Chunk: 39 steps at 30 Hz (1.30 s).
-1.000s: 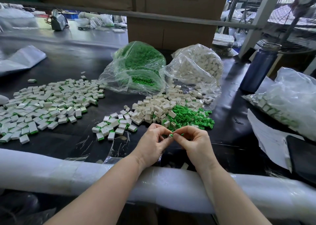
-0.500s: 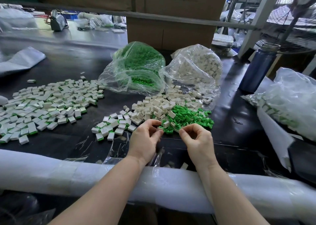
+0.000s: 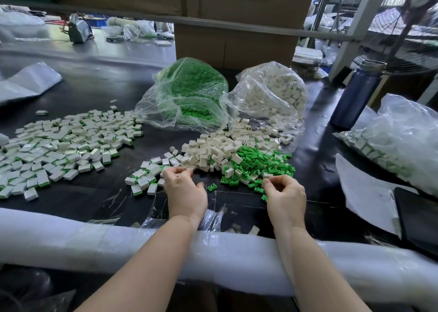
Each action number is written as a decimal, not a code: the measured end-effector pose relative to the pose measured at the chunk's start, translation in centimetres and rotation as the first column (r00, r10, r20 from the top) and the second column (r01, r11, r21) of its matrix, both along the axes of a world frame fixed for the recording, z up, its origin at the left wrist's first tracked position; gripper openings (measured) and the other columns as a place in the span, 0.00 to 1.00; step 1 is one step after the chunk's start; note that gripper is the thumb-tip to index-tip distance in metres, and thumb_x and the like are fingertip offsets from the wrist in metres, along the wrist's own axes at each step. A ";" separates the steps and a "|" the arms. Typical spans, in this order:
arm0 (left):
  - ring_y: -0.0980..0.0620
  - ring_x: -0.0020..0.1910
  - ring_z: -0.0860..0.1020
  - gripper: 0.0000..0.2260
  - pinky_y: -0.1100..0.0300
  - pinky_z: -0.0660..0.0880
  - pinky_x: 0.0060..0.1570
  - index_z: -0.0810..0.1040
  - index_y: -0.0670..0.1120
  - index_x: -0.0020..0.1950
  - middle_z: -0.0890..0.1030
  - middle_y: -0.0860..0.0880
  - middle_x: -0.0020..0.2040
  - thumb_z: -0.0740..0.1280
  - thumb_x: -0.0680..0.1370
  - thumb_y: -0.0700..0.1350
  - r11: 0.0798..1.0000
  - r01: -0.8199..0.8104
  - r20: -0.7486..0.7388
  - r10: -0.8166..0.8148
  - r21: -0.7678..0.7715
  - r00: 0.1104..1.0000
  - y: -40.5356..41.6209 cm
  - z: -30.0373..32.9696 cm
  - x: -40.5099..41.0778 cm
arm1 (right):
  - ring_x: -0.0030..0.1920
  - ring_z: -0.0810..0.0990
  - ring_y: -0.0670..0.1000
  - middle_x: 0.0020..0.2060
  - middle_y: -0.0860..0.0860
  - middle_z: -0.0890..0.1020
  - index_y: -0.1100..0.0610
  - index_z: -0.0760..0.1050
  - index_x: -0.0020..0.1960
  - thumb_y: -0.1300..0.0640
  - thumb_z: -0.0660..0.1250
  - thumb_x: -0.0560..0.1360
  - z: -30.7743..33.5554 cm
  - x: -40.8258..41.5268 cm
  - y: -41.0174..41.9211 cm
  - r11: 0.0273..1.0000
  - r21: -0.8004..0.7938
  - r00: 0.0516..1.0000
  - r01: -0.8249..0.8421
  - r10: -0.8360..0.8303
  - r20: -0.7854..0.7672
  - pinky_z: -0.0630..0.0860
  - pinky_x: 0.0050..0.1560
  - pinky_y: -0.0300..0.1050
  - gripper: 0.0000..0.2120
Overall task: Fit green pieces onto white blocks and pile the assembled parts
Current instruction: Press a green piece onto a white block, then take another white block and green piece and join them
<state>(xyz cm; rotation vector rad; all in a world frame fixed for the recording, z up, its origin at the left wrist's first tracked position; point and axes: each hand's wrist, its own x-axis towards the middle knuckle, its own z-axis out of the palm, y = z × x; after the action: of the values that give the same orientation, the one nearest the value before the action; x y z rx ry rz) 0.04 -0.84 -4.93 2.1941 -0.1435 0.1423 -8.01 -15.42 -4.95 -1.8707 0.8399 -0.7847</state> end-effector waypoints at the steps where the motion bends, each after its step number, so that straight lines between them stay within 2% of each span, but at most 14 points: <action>1: 0.46 0.64 0.65 0.19 0.68 0.59 0.58 0.71 0.36 0.65 0.62 0.43 0.64 0.66 0.76 0.38 1.000 0.003 -0.007 -0.003 0.022 1.000 0.0 0.0 0.0 | 0.42 0.77 0.52 0.43 0.56 0.81 0.55 0.77 0.39 0.60 0.69 0.73 0.0 0.0 -0.1 1.000 -0.007 1.000 0.017 -0.017 -0.012 0.70 0.45 0.41 0.05; 3: 0.45 0.65 0.64 0.19 0.65 0.61 0.62 0.70 0.35 0.66 0.61 0.43 0.66 0.66 0.76 0.39 0.997 0.018 -0.019 -0.017 0.073 1.000 -0.1 0.1 -0.1 | 0.44 0.78 0.54 0.44 0.57 0.81 0.55 0.76 0.39 0.61 0.68 0.74 -0.1 0.1 -0.2 0.999 -0.016 0.999 0.035 -0.035 -0.041 0.71 0.46 0.42 0.05; 6: 0.45 0.69 0.60 0.18 0.61 0.59 0.67 0.70 0.36 0.66 0.60 0.43 0.70 0.64 0.77 0.41 0.989 0.046 -0.028 -0.043 0.144 0.999 -0.1 0.2 -0.4 | 0.51 0.77 0.56 0.49 0.56 0.80 0.56 0.79 0.46 0.62 0.66 0.75 -0.3 0.2 -0.3 0.999 -0.040 0.991 0.010 -0.015 -0.134 0.73 0.54 0.47 0.04; 8: 0.46 0.71 0.57 0.19 0.59 0.56 0.69 0.69 0.38 0.67 0.59 0.44 0.72 0.64 0.77 0.42 0.982 0.065 -0.011 -0.065 0.179 0.998 -0.1 0.3 -0.5 | 0.57 0.75 0.56 0.54 0.55 0.78 0.57 0.80 0.53 0.61 0.66 0.75 -0.3 0.2 -0.1 0.996 -0.085 0.979 -0.019 0.001 -0.205 0.71 0.60 0.47 0.08; 10: 0.47 0.72 0.56 0.20 0.57 0.55 0.71 0.69 0.40 0.69 0.60 0.46 0.72 0.64 0.77 0.42 0.975 0.092 0.037 -0.101 0.201 0.994 -0.1 0.3 -0.7 | 0.60 0.71 0.55 0.58 0.54 0.75 0.55 0.78 0.59 0.60 0.65 0.75 -0.1 0.2 0.1 0.990 -0.134 0.966 -0.053 0.017 -0.257 0.67 0.61 0.44 0.12; 14: 0.49 0.71 0.59 0.21 0.56 0.56 0.72 0.68 0.44 0.70 0.64 0.49 0.71 0.64 0.77 0.42 0.942 0.191 0.096 -0.224 0.276 0.970 -0.4 0.1 -0.9 | 0.62 0.67 0.53 0.64 0.49 0.72 0.49 0.73 0.66 0.56 0.63 0.77 0.2 0.2 0.5 0.965 -0.225 0.925 -0.131 0.037 -0.379 0.64 0.62 0.45 0.17; 19: 0.52 0.67 0.64 0.18 0.59 0.58 0.68 0.72 0.47 0.67 0.70 0.52 0.66 0.64 0.77 0.44 0.919 0.244 0.113 -0.290 0.308 0.950 -0.6 -0.2 -1.0 | 0.60 0.67 0.52 0.61 0.45 0.74 0.47 0.76 0.60 0.55 0.63 0.77 0.2 0.2 0.8 0.945 -0.269 0.900 -0.186 0.054 -0.433 0.64 0.60 0.46 0.13; 25: 0.51 0.60 0.68 0.13 0.59 0.62 0.63 0.76 0.48 0.61 0.73 0.51 0.59 0.65 0.77 0.44 0.928 0.209 0.107 -0.252 0.309 0.962 -0.4 -0.4 -0.9 | 0.57 0.68 0.52 0.56 0.46 0.77 0.50 0.81 0.52 0.56 0.66 0.76 0.0 0.1 0.7 0.954 -0.252 0.933 -0.162 0.065 -0.355 0.64 0.57 0.44 0.07; 29: 0.50 0.56 0.73 0.10 0.59 0.68 0.59 0.79 0.47 0.57 0.75 0.50 0.55 0.64 0.77 0.42 0.914 0.315 0.064 -0.341 0.254 0.938 -0.6 -0.2 -1.0 | 0.57 0.68 0.50 0.54 0.46 0.78 0.51 0.82 0.50 0.56 0.66 0.76 0.0 0.1 0.8 0.956 -0.255 0.958 -0.144 0.071 -0.277 0.64 0.57 0.43 0.06; 31: 0.51 0.58 0.71 0.12 0.61 0.67 0.59 0.77 0.48 0.60 0.73 0.51 0.56 0.65 0.77 0.44 0.897 0.352 0.089 -0.386 0.267 0.918 -0.7 -0.2 -1.1 | 0.56 0.68 0.50 0.53 0.47 0.78 0.52 0.82 0.50 0.56 0.67 0.76 0.0 0.1 0.9 0.954 -0.265 0.966 -0.138 0.070 -0.250 0.65 0.58 0.44 0.06; 34: 0.51 0.66 0.60 0.20 0.59 0.57 0.66 0.68 0.55 0.69 0.64 0.51 0.65 0.64 0.77 0.51 0.859 0.372 0.127 -0.438 0.351 0.890 -0.9 -0.3 -1.2 | 0.55 0.69 0.50 0.53 0.48 0.78 0.52 0.82 0.50 0.56 0.67 0.75 0.1 0.1 1.0 0.949 -0.283 0.971 -0.135 0.071 -0.227 0.66 0.58 0.44 0.06; 37: 0.54 0.71 0.50 0.22 0.55 0.50 0.69 0.60 0.61 0.73 0.55 0.53 0.74 0.58 0.79 0.57 0.782 0.434 0.041 -0.502 0.447 0.864 -1.2 -0.5 -1.0 | 0.54 0.69 0.50 0.52 0.50 0.79 0.54 0.82 0.50 0.57 0.67 0.75 0.0 0.1 1.0 0.946 -0.292 0.976 -0.143 0.085 -0.202 0.64 0.56 0.41 0.07; 39: 0.55 0.72 0.48 0.22 0.55 0.49 0.69 0.59 0.60 0.73 0.54 0.55 0.75 0.56 0.79 0.58 0.755 0.447 0.011 -0.515 0.480 0.857 -1.3 -0.7 -0.9 | 0.52 0.68 0.49 0.51 0.50 0.79 0.55 0.82 0.50 0.58 0.67 0.75 0.0 0.1 1.0 0.944 -0.298 0.979 -0.145 0.093 -0.183 0.62 0.53 0.36 0.06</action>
<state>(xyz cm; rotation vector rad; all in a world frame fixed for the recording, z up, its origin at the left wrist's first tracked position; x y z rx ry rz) -0.83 -2.10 -5.61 2.5350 -0.9090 -0.0357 -7.94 -14.40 -4.97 -2.2704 0.7273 -0.7232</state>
